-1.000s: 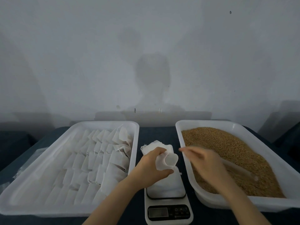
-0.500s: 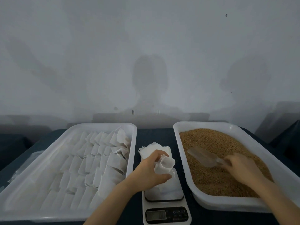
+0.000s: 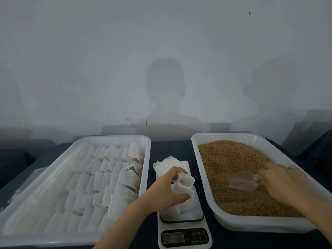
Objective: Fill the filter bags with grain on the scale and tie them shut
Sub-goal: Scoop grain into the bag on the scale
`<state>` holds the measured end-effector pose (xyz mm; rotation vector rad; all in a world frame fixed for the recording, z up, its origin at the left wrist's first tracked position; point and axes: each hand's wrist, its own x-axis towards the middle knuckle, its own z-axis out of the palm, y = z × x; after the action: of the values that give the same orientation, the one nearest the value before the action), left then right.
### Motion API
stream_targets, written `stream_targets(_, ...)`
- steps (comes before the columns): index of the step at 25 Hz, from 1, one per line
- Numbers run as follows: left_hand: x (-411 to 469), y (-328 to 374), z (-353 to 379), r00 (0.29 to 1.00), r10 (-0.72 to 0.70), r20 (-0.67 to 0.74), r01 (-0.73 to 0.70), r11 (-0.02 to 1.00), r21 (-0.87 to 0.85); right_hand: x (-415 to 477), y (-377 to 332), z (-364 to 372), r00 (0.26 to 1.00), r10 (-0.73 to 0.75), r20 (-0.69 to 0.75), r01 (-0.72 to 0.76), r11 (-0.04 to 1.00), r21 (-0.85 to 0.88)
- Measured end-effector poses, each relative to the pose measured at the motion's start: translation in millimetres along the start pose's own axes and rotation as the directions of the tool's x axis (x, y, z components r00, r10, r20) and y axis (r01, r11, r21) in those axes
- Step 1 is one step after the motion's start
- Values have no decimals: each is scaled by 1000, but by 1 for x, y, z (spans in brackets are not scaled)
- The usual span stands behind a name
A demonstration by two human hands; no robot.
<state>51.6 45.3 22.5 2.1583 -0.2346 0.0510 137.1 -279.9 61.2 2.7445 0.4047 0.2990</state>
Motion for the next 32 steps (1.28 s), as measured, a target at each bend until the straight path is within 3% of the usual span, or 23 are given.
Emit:
stream_targets(9,0,1,-1,1000,3,7,-3,1000,-4,7,-17,28,1000,4,0,-4,957,290)
stream_targets(19,1,0,-1,999,-24,35,25,1000,-2,-13,9,34,997,38,70,-74,764,641)
stream_targets(32,2,-2,-1,995,-37,91,35,999,26,-27,14,24,994,1,106,-76,698,712)
